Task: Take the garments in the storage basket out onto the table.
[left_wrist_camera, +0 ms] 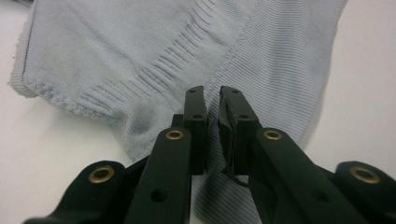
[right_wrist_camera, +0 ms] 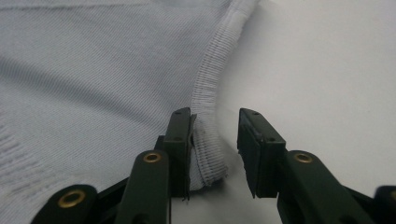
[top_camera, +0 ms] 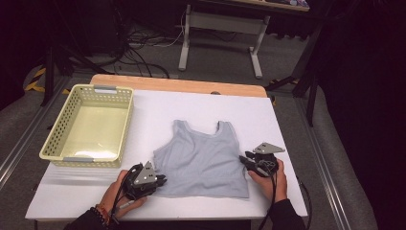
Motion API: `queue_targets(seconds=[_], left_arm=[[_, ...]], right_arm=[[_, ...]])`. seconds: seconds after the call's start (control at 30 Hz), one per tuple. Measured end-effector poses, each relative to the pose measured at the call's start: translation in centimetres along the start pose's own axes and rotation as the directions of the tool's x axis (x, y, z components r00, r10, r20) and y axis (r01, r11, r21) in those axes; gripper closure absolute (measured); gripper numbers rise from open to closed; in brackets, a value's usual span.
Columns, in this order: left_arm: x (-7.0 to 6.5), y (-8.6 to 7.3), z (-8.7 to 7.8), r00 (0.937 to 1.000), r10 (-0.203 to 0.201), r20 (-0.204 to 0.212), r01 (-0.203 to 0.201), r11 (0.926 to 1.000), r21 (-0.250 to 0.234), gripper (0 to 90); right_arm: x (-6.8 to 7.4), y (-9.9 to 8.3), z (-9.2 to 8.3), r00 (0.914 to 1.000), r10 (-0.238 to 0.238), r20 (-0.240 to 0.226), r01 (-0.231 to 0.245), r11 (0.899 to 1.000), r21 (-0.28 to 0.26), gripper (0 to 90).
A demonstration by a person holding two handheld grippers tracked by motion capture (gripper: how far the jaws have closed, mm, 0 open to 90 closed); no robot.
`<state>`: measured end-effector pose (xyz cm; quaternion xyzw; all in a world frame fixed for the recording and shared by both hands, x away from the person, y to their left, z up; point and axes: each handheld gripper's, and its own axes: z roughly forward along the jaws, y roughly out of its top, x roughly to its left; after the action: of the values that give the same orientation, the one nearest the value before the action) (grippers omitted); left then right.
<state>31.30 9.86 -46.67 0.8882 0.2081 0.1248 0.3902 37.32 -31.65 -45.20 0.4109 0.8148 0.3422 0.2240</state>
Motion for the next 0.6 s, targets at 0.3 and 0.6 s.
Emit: queue_targets(seconds=[0.3,0.6], left_arm=[[-0.3,-0.1,-0.2,0.9996,0.006,-0.029,-0.006,0.9999,-0.013,79.6],[0.4,-0.1,-2.1,0.9991,-0.018,-0.038,0.014,0.9942,-0.106,75.1]], right_arm=[[0.1,0.0,-0.9,0.9987,0.012,0.050,-0.009,0.998,-0.059,65.9],[0.3,0.4,-2.9,0.9976,0.043,0.054,-0.033,0.982,-0.187,56.1]])
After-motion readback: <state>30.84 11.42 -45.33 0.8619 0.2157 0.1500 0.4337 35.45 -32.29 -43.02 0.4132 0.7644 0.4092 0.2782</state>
